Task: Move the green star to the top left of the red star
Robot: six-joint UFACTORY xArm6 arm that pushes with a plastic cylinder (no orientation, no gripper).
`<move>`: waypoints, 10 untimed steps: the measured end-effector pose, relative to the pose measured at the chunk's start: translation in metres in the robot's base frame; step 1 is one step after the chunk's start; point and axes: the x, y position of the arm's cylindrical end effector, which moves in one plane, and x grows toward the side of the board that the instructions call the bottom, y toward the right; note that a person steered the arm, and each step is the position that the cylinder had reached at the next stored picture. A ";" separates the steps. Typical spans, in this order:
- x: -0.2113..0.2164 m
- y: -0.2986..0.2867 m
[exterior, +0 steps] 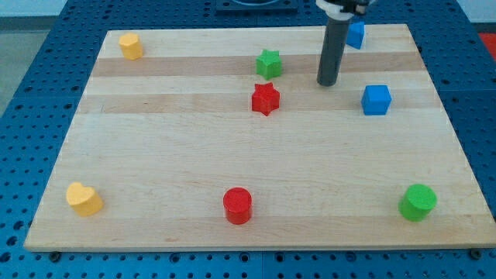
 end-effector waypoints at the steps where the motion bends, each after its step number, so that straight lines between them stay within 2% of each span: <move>1: -0.025 0.000; 4: -0.046 -0.033; 5: -0.046 -0.043; 7: -0.039 -0.104; 10: -0.031 -0.129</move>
